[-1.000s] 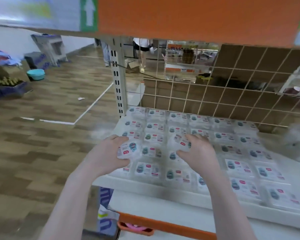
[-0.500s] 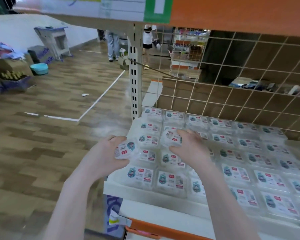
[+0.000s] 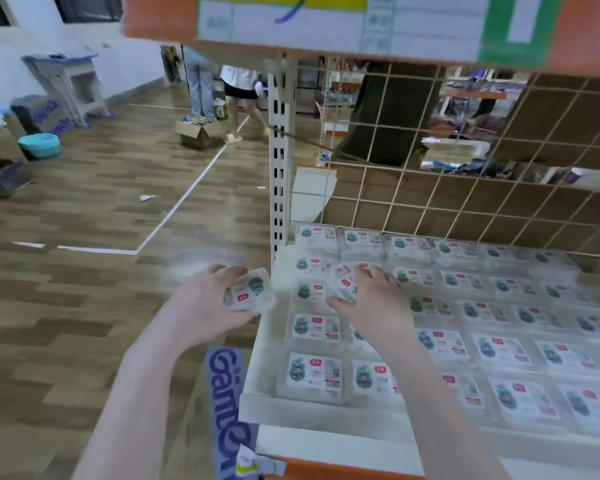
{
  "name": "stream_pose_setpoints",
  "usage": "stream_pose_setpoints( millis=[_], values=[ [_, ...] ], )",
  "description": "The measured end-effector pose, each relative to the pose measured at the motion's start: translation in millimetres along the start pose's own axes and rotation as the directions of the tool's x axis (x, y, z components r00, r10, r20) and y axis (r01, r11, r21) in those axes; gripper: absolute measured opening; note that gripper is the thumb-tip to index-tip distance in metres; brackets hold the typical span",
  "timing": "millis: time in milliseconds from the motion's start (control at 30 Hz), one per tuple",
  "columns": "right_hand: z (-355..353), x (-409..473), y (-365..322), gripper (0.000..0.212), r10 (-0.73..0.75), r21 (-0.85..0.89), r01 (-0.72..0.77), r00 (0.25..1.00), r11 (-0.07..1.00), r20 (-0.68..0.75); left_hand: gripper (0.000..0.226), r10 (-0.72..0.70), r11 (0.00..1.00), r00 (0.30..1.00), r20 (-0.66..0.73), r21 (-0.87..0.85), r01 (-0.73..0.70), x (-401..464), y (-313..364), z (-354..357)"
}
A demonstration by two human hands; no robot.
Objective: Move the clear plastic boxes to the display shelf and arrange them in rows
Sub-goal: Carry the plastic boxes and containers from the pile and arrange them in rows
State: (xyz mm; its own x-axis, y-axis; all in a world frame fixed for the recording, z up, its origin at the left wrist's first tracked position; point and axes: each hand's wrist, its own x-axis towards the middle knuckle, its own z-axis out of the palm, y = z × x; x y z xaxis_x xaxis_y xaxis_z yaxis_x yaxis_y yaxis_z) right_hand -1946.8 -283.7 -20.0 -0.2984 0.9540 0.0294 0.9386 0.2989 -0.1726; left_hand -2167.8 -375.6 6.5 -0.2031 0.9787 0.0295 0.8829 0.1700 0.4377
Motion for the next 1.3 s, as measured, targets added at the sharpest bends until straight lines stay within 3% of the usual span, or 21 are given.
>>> stream_pose_setpoints(
  millis=[167,300,433,567,733,1033,1133,1300],
  values=[
    [-31,1,24,0.080,-0.206,0.196,0.163,0.953,0.967,0.222,0.064,0.051,0.999,0.999,0.014,-0.020,-0.050,7,0,6],
    [-55,19,38,0.088,-0.355,0.141,0.325,0.846,0.935,0.398,0.064,0.078,0.997,0.997,0.022,-0.003,-0.078,8,2,11],
    [-59,35,35,0.091,-0.386,0.147,0.363,0.783,0.920,0.488,0.067,0.077,0.997,0.996,0.037,0.009,-0.078,6,0,13],
    [-54,44,26,0.090,-0.416,0.104,0.425,0.757,0.899,0.503,0.068,0.056,0.998,0.998,0.035,0.007,-0.056,4,-2,15],
    [-47,47,23,0.085,-0.409,0.076,0.428,0.777,0.901,0.479,0.067,0.027,1.000,0.999,0.027,0.012,-0.027,0,-7,16],
    [-22,34,6,0.085,-0.285,-0.125,0.311,0.939,0.942,0.192,0.067,0.011,1.000,0.999,0.030,0.004,-0.011,-1,-6,19],
    [-23,32,8,0.089,-0.292,-0.129,0.322,0.934,0.938,0.207,0.065,0.006,1.000,0.999,0.037,0.004,-0.007,0,-8,20],
    [-38,31,20,0.080,-0.381,0.032,0.391,0.870,0.920,0.313,0.068,-0.008,1.000,0.999,0.043,0.017,0.008,5,-9,20]
  ],
)
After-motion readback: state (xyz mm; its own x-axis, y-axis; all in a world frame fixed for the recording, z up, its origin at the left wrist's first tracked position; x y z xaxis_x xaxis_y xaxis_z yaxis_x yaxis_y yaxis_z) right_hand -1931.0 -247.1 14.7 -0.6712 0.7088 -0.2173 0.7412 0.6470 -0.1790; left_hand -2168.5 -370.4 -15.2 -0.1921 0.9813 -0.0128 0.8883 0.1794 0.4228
